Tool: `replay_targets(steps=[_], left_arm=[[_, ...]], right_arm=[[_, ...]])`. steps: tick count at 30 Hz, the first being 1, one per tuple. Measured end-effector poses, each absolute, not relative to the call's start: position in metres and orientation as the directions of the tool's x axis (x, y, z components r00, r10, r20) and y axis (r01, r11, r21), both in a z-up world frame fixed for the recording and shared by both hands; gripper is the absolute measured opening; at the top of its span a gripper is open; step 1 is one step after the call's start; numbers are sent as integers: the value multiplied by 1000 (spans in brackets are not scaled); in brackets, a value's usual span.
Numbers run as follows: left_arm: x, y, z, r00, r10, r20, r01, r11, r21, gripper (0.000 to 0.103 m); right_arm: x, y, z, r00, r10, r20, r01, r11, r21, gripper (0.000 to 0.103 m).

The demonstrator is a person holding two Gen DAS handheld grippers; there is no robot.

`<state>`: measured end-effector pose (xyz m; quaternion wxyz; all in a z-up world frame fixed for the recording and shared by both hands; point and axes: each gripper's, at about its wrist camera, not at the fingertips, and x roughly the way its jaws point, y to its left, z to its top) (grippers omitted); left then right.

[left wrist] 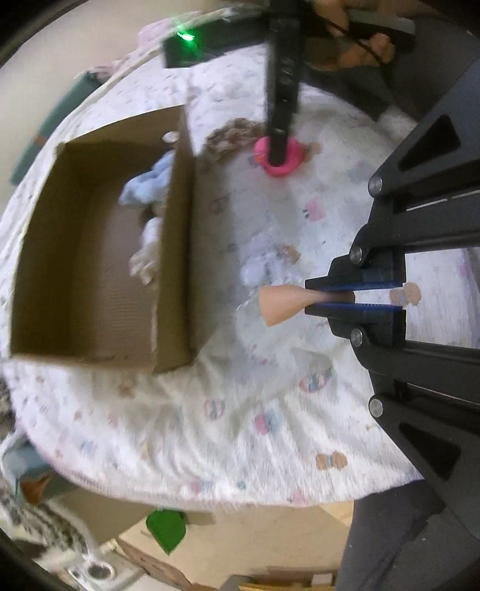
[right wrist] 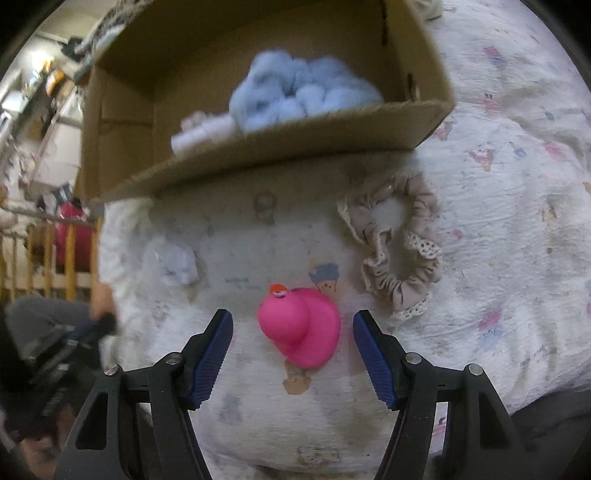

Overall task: Organize soft objects
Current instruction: 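Carry the pink duck into the box while the left gripper holds a small tan item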

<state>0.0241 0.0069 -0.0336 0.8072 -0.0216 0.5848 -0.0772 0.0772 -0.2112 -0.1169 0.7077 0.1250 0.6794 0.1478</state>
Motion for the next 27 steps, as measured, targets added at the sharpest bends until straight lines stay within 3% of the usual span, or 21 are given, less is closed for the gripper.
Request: replay_targets(steps=[4, 8, 14, 27], left_arm=[[32, 15, -31, 354, -123, -927, 45, 992, -114, 5], [39, 18, -38, 369, -115, -922, 12, 993, -119, 5], [42, 20, -36, 391, -106, -914, -10, 993, -119, 5], [67, 17, 7, 458, -117, -881, 50, 993, -106, 5]], right_arm=[[76, -199, -124, 22, 323, -946, -94, 943, 320, 71], [74, -192, -125, 29, 265, -964, -135, 956, 259, 48], [72, -191, -109, 70, 299, -952, -148, 947, 286, 47], [86, -194, -15, 342, 421, -840, -202, 906, 372, 47]])
